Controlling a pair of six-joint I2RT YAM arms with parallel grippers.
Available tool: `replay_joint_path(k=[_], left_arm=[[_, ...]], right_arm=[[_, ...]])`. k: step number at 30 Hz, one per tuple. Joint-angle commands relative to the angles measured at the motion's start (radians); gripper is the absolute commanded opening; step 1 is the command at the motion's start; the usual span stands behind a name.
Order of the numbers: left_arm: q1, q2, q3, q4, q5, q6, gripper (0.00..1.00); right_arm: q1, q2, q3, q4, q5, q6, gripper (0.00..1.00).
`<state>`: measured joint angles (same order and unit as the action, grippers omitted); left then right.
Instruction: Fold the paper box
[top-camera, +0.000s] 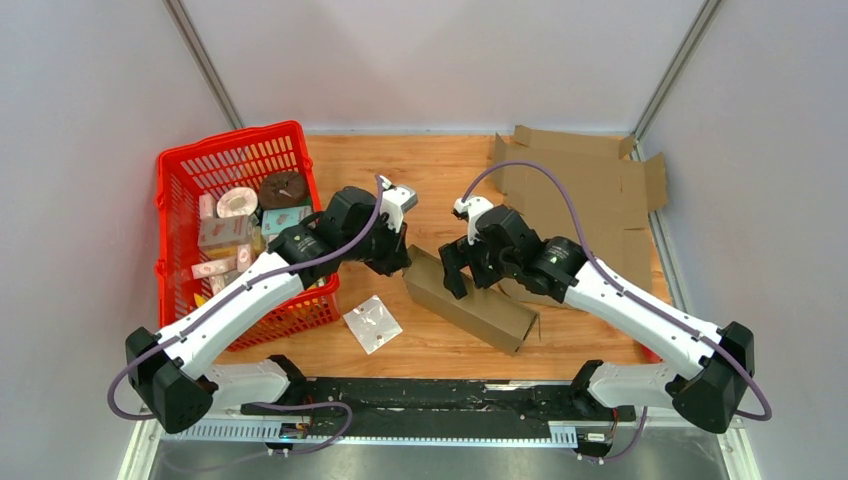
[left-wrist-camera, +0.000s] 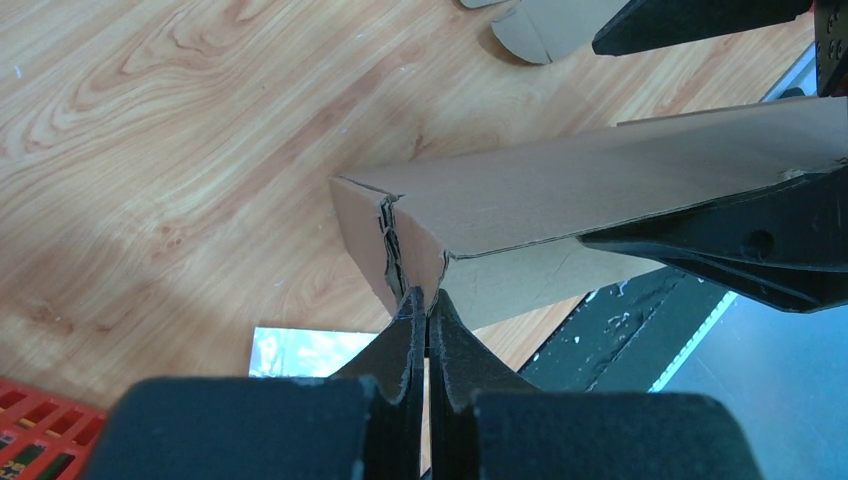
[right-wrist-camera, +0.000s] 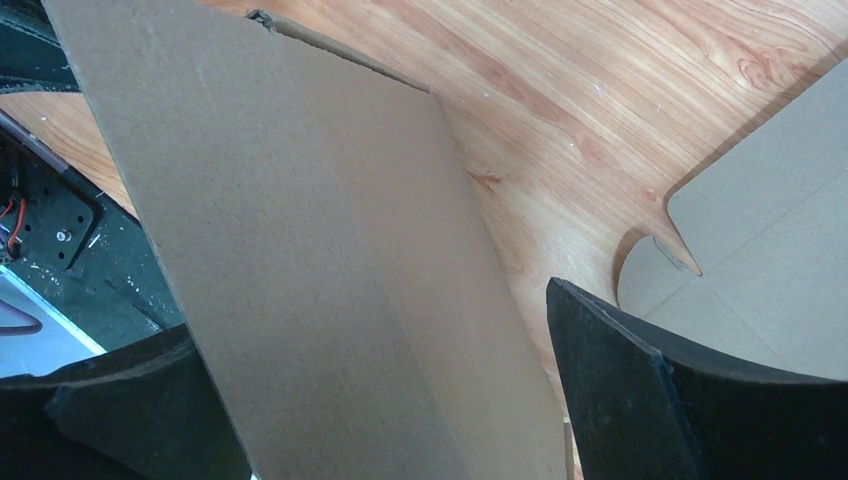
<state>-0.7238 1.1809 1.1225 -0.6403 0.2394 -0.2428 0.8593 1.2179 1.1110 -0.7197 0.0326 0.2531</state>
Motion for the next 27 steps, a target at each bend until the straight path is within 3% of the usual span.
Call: replay_joint_path(k=[1, 13, 18, 21, 27], left_arm=[[-0.009, 0.006, 0.002, 0.045, 0.041, -0.023, 0.0], [-0.009, 0.013, -0.052, 0.056, -0.031, 0.072, 0.0], [-0.009, 0.04, -0.055, 0.051, -0.045, 0.053, 0.0], [-0.011, 0.069, -0.046, 0.048, -0.052, 0.021, 0.0], [-0.009, 0.085, -0.032, 0.047, -0.06, 0.005, 0.0]], right_arm=[[-0.031, 0.023, -0.022, 0.019, 0.029, -0.031, 1.0], [-0.054, 0.031, -0.014, 0.023, -0.056, -0.089, 1.0], [-0.101, 0.037, 0.018, -0.02, -0.068, -0.014, 1.0], [-0.106, 0.032, 0.058, -0.128, -0.045, 0.034, 1.0], [-0.117, -0.061, 0.133, -0.461, 0.174, 0.222, 1.0]])
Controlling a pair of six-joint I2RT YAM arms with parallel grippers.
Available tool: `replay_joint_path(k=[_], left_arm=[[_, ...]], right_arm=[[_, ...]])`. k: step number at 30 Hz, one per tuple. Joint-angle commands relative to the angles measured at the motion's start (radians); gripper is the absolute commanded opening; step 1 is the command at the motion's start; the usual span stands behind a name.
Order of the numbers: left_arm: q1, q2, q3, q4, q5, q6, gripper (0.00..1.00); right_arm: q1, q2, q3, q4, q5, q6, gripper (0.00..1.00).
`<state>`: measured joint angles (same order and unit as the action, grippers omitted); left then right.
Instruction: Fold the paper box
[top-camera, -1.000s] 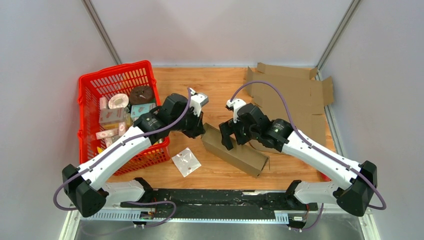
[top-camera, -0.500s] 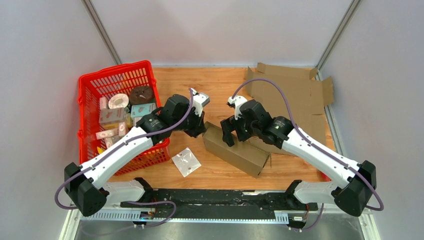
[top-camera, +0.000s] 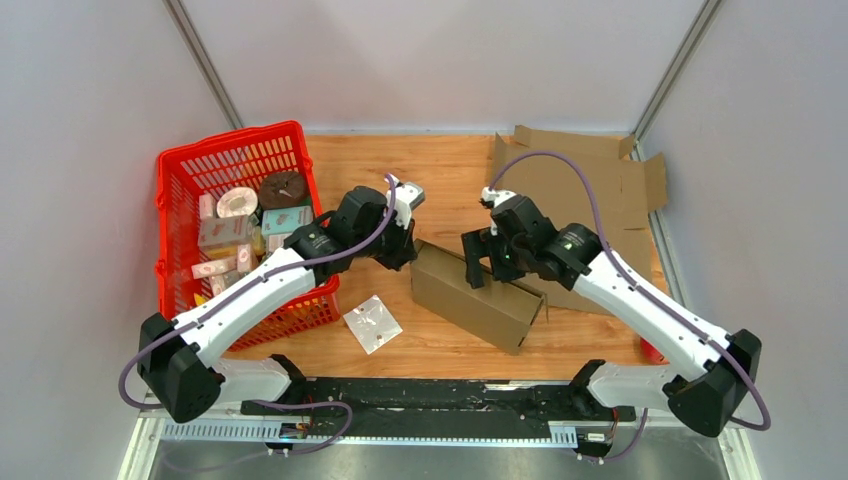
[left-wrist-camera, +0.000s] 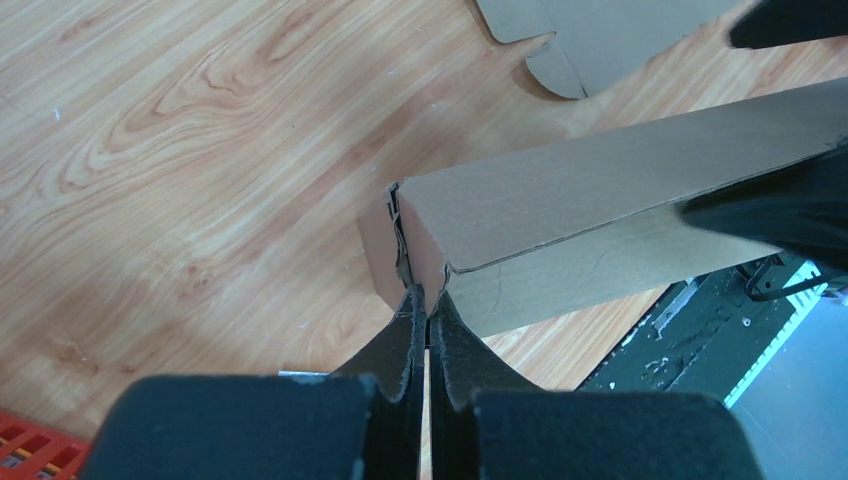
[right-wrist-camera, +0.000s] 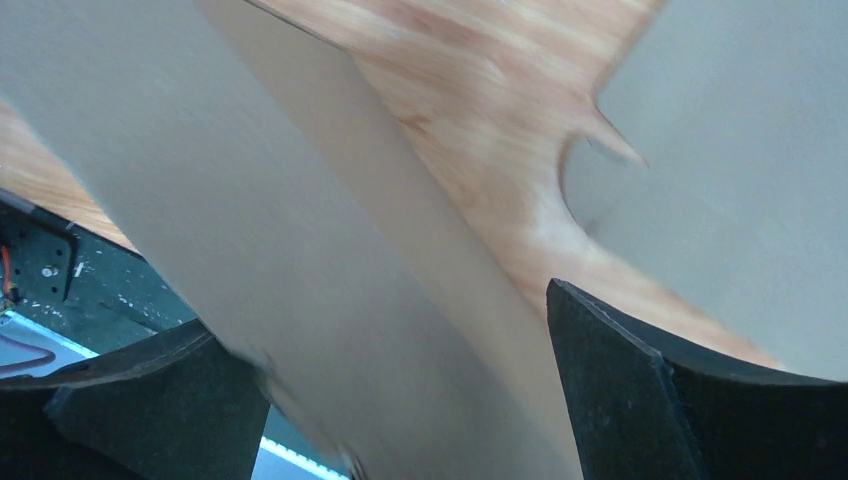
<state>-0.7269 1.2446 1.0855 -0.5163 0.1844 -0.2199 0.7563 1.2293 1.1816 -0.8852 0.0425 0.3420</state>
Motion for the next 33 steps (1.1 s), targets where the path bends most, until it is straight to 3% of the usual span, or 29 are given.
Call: replay_joint_path(k=[1, 6, 10, 15, 17, 18, 25, 33], left_arm=[[-0.006, 0.019, 0.005, -0.077, -0.005, -0.016, 0.0], [-0.006, 0.016, 0.019, -0.091, 0.003, -0.004, 0.0], [-0.006, 0.018, 0.028, -0.099, 0.003, 0.007, 0.0], [-0.006, 0.026, 0.034, -0.099, 0.01, 0.008, 0.0], [-0.006, 0.03, 0.034, -0.1, 0.02, 0.008, 0.0], [-0.006, 0.033, 0.036, -0.1, 0.02, 0.008, 0.0], [-0.006, 0.024, 0.028, -0.105, 0.018, 0.005, 0.0], [-0.008, 0.021, 0.03, -0.106, 0.026, 0.002, 0.0]], right_arm=[[-0.015, -0.1, 0.07, -0.326, 0.207, 0.173, 1.0], [-0.018, -0.18, 0.072, -0.506, 0.25, 0.247, 1.0], [-0.018, -0.27, 0.067, -0.54, 0.252, 0.301, 0.95], [-0.018, -0.369, -0.002, -0.483, 0.156, 0.308, 0.78], [-0.02, -0.384, -0.029, -0.465, 0.12, 0.307, 0.58], [-0.018, -0.389, -0.049, -0.459, 0.111, 0.314, 0.54], [-0.018, -0.398, -0.06, -0.486, 0.134, 0.315, 0.49], [-0.018, -0.387, -0.057, -0.437, 0.051, 0.315, 0.1]])
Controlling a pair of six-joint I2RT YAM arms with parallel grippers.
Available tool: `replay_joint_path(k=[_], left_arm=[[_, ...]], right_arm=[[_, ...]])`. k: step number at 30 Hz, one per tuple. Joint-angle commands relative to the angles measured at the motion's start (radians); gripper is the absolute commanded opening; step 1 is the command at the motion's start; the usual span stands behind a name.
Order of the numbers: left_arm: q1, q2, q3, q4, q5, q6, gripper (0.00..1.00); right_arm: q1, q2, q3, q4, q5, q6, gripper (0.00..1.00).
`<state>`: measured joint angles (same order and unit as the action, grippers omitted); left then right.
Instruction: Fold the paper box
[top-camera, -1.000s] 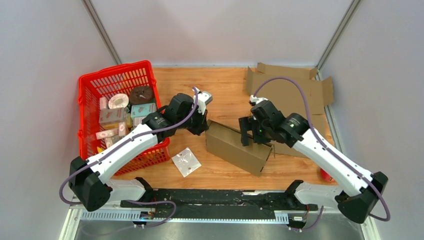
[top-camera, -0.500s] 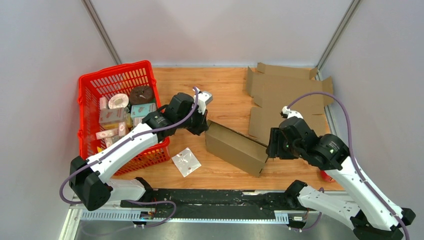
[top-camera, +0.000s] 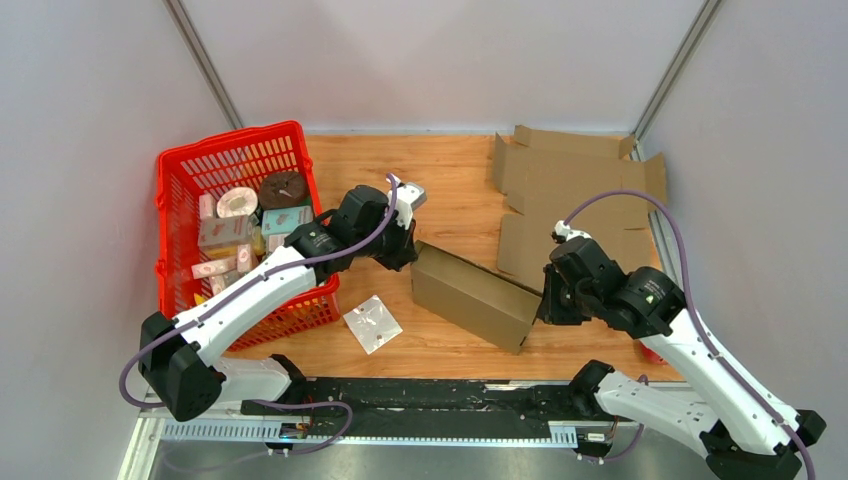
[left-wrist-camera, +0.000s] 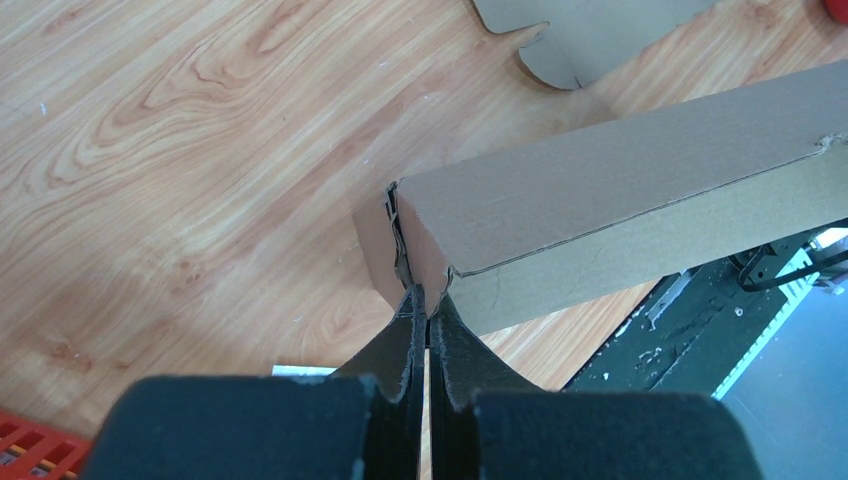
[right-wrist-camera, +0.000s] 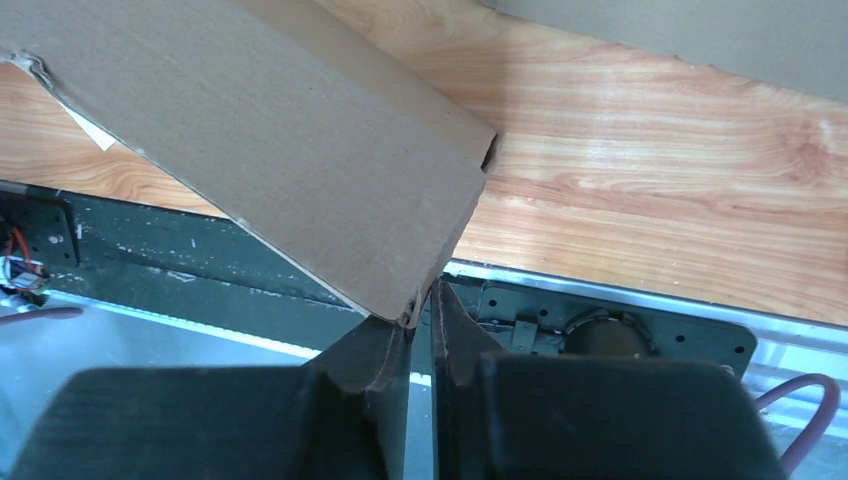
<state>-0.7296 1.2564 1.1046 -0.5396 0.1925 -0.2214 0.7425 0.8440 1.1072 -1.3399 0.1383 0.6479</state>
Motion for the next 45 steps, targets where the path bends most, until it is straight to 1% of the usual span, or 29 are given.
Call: replay_joint_path(k=[1, 3, 10, 11, 17, 20, 22, 27, 34, 38, 41, 43, 45], left_arm=[[-0.005, 0.009, 0.011, -0.085, 0.018, 0.002, 0.0], [-0.004, 0.012, 0.015, -0.086, 0.021, -0.001, 0.0], [-0.007, 0.018, 0.006, -0.074, 0.035, -0.009, 0.0], [-0.008, 0.02, 0.005, -0.074, 0.035, -0.009, 0.0], [-0.008, 0.012, -0.006, -0.076, 0.032, -0.007, 0.0], [-0.011, 0.015, -0.009, -0.074, 0.03, -0.009, 0.0], [-0.01, 0.018, -0.009, -0.072, 0.033, -0.009, 0.0], [-0.013, 0.018, -0.009, -0.072, 0.033, -0.007, 0.0], [-0.011, 0.014, -0.011, -0.076, 0.025, -0.007, 0.0], [-0.013, 0.015, -0.009, -0.072, 0.03, -0.013, 0.0], [-0.011, 0.009, -0.025, -0.05, 0.033, -0.027, 0.0], [-0.011, 0.003, -0.037, -0.034, 0.024, -0.038, 0.0], [-0.013, -0.003, -0.049, -0.008, 0.024, -0.053, 0.0]], right_arm=[[-0.005, 0.001, 0.029, 0.013, -0.048, 0.015, 0.03], [-0.005, 0.02, 0.065, 0.001, -0.074, 0.033, 0.0], [-0.005, 0.052, 0.12, 0.022, -0.123, 0.081, 0.0], [-0.005, 0.062, 0.123, 0.03, -0.179, 0.082, 0.0], [-0.025, 0.073, 0.118, 0.076, -0.285, 0.099, 0.0], [-0.066, 0.058, 0.105, 0.111, -0.359, 0.114, 0.0], [-0.094, 0.047, 0.088, 0.122, -0.379, 0.116, 0.0], [-0.115, 0.043, 0.063, 0.108, -0.384, 0.098, 0.0], [-0.115, 0.056, 0.046, 0.036, -0.316, 0.039, 0.0], [-0.115, 0.101, 0.06, -0.021, -0.254, -0.014, 0.0], [-0.112, 0.11, 0.049, 0.017, -0.256, -0.018, 0.0], [-0.107, 0.099, 0.013, 0.076, -0.263, -0.005, 0.0], [-0.082, 0.101, 0.002, 0.113, -0.237, 0.01, 0.0]])
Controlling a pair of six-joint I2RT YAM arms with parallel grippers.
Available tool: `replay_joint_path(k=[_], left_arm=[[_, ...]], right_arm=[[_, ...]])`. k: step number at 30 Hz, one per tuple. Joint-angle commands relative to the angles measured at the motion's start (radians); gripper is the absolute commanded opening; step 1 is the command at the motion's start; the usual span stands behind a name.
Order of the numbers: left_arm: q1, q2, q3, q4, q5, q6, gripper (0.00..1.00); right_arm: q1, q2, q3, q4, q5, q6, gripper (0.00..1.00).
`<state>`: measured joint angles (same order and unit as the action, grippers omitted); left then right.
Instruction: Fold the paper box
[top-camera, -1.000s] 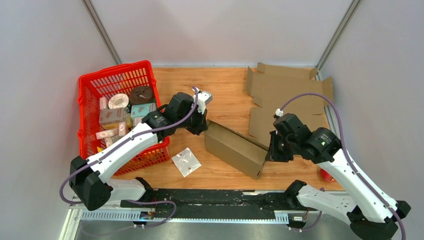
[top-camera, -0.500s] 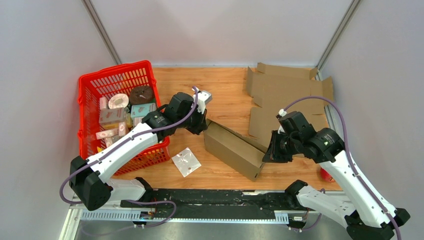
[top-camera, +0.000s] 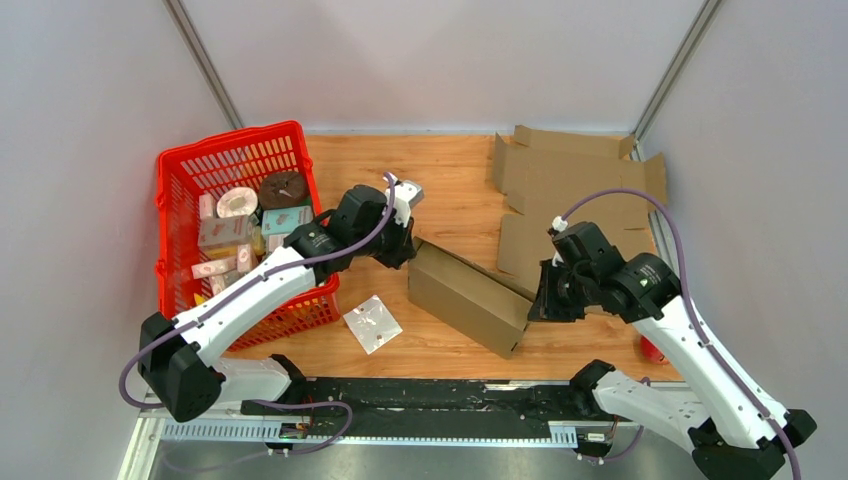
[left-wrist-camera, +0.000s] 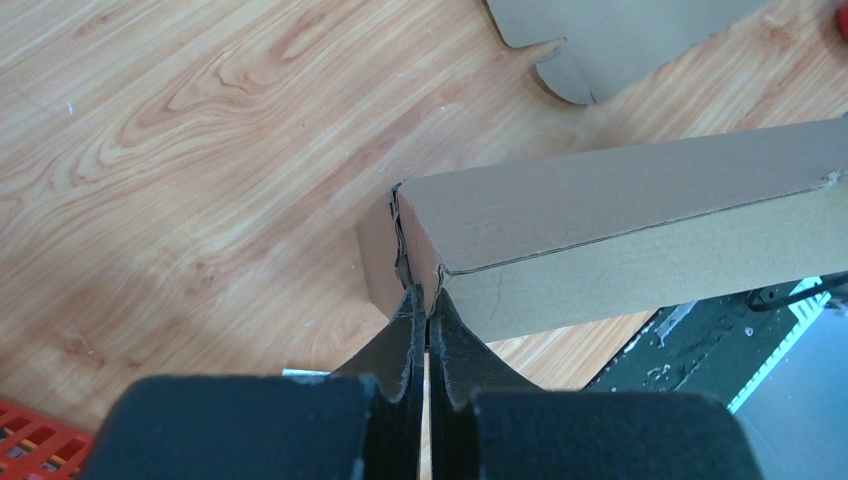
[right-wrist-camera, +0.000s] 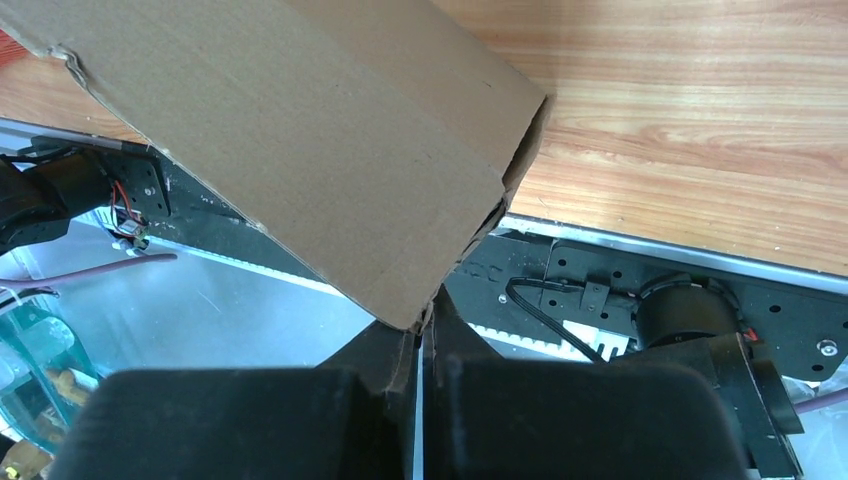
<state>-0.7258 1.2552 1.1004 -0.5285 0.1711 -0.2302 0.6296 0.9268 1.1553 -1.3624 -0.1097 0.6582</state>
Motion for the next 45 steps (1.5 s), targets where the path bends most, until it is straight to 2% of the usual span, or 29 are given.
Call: replay_joint_path(k=[1, 5, 8, 11, 14, 16, 18, 21, 23, 24, 26, 29, 31, 35, 43, 45], left_arm=[[-0.017, -0.011, -0.059, -0.01, 0.039, -0.05, 0.0], [-0.017, -0.056, -0.118, 0.063, -0.001, -0.102, 0.0], [-0.017, -0.092, -0.169, 0.097, -0.038, -0.136, 0.0], [-0.018, -0.128, -0.209, 0.116, -0.087, -0.162, 0.0], [-0.018, -0.163, -0.25, 0.136, -0.131, -0.19, 0.0], [-0.02, -0.178, -0.27, 0.139, -0.157, -0.198, 0.0], [-0.02, -0.188, -0.28, 0.151, -0.165, -0.208, 0.0], [-0.02, -0.186, -0.277, 0.153, -0.165, -0.208, 0.0], [-0.02, -0.175, -0.267, 0.145, -0.166, -0.215, 0.0], [-0.02, -0.172, -0.264, 0.145, -0.165, -0.219, 0.0], [-0.023, -0.171, -0.266, 0.153, -0.166, -0.23, 0.0], [-0.027, -0.175, -0.267, 0.147, -0.194, -0.245, 0.0], [-0.029, -0.181, -0.266, 0.142, -0.216, -0.253, 0.0], [-0.032, -0.194, -0.269, 0.134, -0.236, -0.264, 0.0], [-0.041, -0.204, -0.277, 0.131, -0.249, -0.268, 0.01], [-0.041, -0.212, -0.272, 0.122, -0.249, -0.262, 0.04]], right_arm=[[0.045, 0.014, -0.054, 0.149, 0.025, 0.003, 0.0], [0.143, -0.003, -0.086, 0.224, 0.201, 0.012, 0.0], [0.2, -0.026, -0.144, 0.308, 0.255, 0.017, 0.0], [0.212, -0.037, -0.215, 0.382, 0.252, 0.011, 0.0], [0.209, -0.04, -0.217, 0.395, 0.248, -0.018, 0.06], [0.205, -0.043, -0.132, 0.32, 0.252, -0.026, 0.17], [0.199, -0.049, -0.057, 0.254, 0.219, -0.037, 0.39], [0.18, -0.046, 0.047, 0.133, 0.17, -0.029, 0.64], [0.162, -0.063, 0.086, 0.092, 0.157, -0.005, 0.74], [0.116, -0.068, 0.105, 0.077, 0.148, 0.016, 0.85], [0.05, -0.08, 0.129, 0.086, 0.073, 0.096, 0.94], [-0.063, -0.069, 0.098, 0.181, -0.083, 0.188, 0.92], [-0.116, -0.048, 0.095, 0.218, -0.116, 0.218, 0.9], [-0.154, 0.018, 0.15, 0.181, -0.035, 0.176, 0.77], [-0.182, 0.044, 0.101, 0.23, 0.01, 0.152, 0.66], [-0.2, 0.04, 0.083, 0.244, 0.021, 0.15, 0.64]])
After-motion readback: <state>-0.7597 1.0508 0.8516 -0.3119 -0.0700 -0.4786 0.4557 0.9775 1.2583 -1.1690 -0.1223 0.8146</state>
